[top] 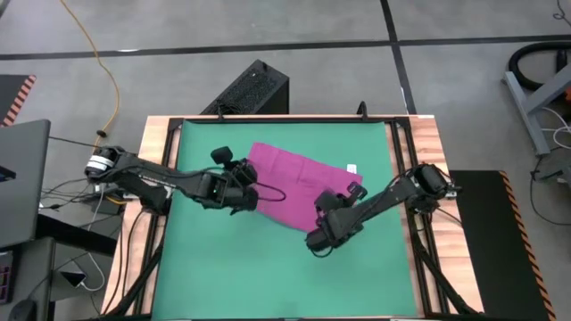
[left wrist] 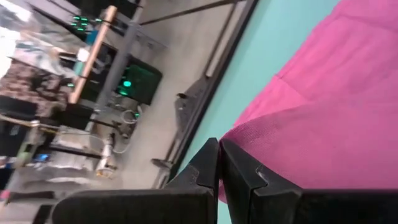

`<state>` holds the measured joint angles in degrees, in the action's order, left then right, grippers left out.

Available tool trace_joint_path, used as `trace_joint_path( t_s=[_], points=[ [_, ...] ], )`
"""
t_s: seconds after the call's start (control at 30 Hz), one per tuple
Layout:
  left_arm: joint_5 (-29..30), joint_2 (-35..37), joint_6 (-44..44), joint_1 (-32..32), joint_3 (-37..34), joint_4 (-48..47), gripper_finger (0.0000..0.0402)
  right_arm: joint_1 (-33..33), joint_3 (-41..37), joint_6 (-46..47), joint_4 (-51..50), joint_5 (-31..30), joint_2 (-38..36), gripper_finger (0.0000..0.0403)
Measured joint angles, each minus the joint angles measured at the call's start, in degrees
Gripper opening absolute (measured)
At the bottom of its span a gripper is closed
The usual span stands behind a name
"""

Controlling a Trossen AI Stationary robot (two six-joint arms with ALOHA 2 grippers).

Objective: Roll towel
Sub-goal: Roll the pink towel

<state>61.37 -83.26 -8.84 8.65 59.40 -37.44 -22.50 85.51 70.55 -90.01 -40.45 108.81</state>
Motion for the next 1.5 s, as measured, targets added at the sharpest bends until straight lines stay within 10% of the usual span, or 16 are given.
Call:
trace_joint_path(
  t_s=[0.77,1.5],
  points=[
    [-18.08,0.00,19.17,-14.74,-4.50,25.56,0.0000,6.98,-23.32,3.20,6.06,2.48,-14.30,0.0000],
    [-15.44,3.84,-3.87,-6.37,0.84,-10.99,0.0000,9.97,-23.42,-3.59,7.58,-0.31,-12.22,0.0000]
  ],
)
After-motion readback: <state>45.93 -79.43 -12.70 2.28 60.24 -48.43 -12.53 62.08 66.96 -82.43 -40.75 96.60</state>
